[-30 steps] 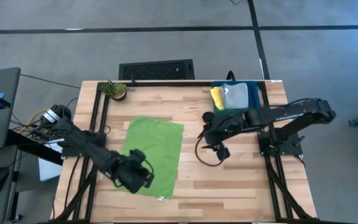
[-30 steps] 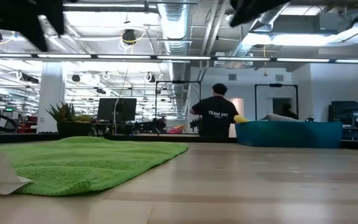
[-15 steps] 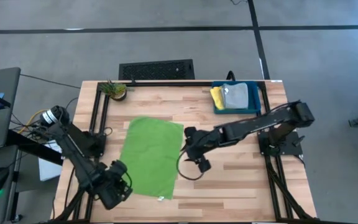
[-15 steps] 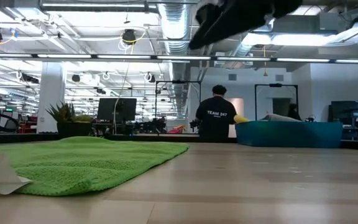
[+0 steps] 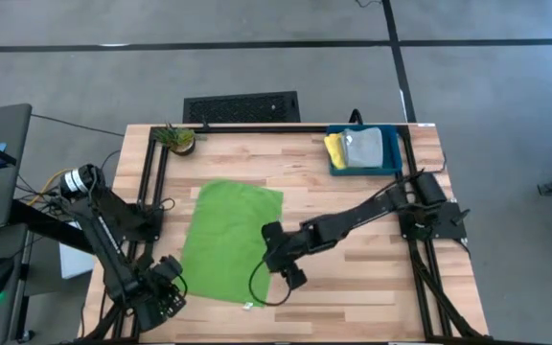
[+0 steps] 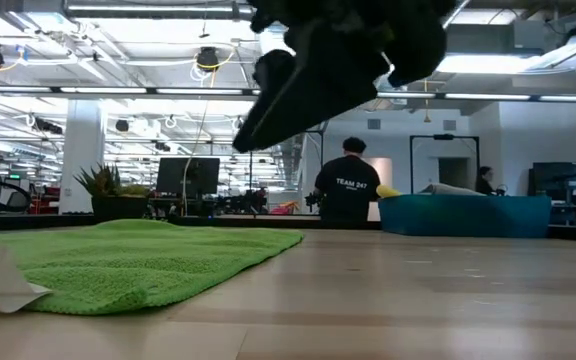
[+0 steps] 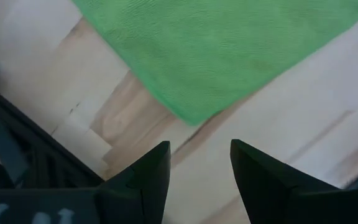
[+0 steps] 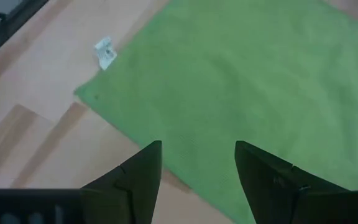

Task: Fold microfiber towels
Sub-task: Fold the green microfiber cloth

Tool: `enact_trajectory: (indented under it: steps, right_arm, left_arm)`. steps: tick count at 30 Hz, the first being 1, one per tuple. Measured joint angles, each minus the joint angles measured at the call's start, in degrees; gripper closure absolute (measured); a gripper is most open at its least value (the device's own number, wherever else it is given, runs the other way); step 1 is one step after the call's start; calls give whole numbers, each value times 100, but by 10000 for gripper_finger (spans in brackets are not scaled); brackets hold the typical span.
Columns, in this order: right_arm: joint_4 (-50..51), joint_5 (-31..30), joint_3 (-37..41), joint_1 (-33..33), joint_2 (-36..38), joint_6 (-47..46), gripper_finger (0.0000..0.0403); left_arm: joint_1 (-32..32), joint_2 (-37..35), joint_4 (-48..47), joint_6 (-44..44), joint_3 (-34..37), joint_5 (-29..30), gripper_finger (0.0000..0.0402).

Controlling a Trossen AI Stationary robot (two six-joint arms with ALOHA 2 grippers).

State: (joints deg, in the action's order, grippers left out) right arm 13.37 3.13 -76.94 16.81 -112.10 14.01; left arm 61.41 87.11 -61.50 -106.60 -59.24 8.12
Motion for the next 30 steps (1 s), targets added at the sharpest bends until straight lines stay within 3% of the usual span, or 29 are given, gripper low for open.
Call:
enact_trajectory:
  steps: [12,30]
  right_arm:
    - [-62,451,-790,-17,-868,225,175]
    - [247,428,-787,-755,-1204,-797,175]
  left_arm:
    - [168,2,1107,-55,870,11,239]
    - [168,2,1152,200,894,22,239]
